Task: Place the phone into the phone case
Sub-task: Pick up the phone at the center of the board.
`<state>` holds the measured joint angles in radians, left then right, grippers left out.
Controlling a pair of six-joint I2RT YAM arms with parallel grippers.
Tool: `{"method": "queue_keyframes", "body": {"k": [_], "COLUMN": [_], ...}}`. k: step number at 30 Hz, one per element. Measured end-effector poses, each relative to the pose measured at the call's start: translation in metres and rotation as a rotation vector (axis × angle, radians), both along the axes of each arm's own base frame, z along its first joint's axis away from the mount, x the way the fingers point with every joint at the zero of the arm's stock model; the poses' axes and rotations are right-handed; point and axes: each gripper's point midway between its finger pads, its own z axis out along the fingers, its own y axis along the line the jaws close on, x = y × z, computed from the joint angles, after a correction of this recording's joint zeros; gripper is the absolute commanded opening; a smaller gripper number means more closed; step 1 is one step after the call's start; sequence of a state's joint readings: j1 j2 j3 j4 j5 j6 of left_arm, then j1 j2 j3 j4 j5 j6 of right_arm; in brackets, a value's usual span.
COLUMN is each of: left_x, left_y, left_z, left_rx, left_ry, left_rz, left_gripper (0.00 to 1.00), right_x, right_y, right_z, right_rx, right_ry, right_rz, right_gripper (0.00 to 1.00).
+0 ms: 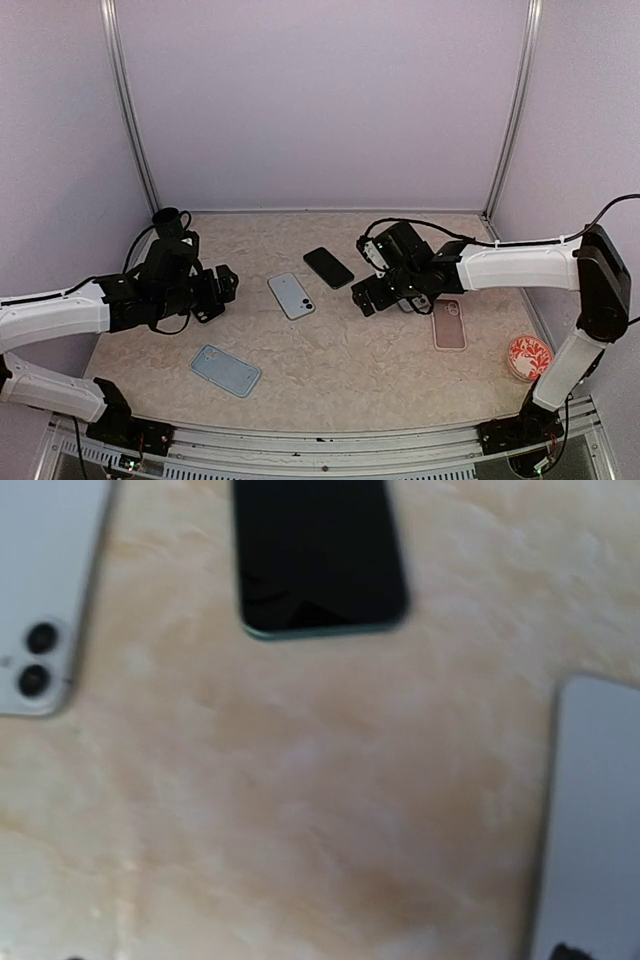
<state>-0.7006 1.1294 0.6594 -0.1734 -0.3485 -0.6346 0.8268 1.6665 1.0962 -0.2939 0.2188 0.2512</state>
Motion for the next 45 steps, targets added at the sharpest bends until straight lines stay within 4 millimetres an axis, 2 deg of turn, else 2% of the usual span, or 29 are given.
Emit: {"method": "queue_keyframes", "body": {"k": [12,17,21,24,32,38,45], "left_x": [-0.016,-0.021,-0.024,-0.026,-0.027,-0.029,-0.031], "left_y": [-0.014,-0.012,0.000,0.008,0.016,0.023,0.026], "left_z": [-0.007,-0.010,-0.010,-0.006,0.008,0.008,0.007], "left_rx": [-0.014,-0.019,-0.016,-0.028,-0.069,-0.085,-0.087], "left_ry": [0.040,0.050,0.043,0.027,-0.011,-0.017,-0.017], "left_rz": [-0.021,0.017,0.072,0.098,0.142,0.173,0.177], "left_gripper": [0.99,0.99,0.99,0.99,0.99,0.99,0.99], "right_x": [-0.023,-0.040,-0.065,-0.072,-0.044,-0.019,-0.004], "right_y": [0.038,0.071,0.099,0.122,0.153,0.181,0.176], "right_z": [-0.010,-0.008,-0.009,-0.008,-0.007,-0.021,-0.054], "right_rx": [-0.042,-0.040,-0.050,-0.039,-0.014,0.001,-0.010], "right_ry": [-0.001,-0.019,-0.043,-0.054,-0.080,-0.075,-0.028], "right_rz": [0.133,0.233,0.341,0.376,0.296,0.204,0.093], "right_gripper": [1.00,0.99,1.00,1.00,0.99,0.99,0.99]}}
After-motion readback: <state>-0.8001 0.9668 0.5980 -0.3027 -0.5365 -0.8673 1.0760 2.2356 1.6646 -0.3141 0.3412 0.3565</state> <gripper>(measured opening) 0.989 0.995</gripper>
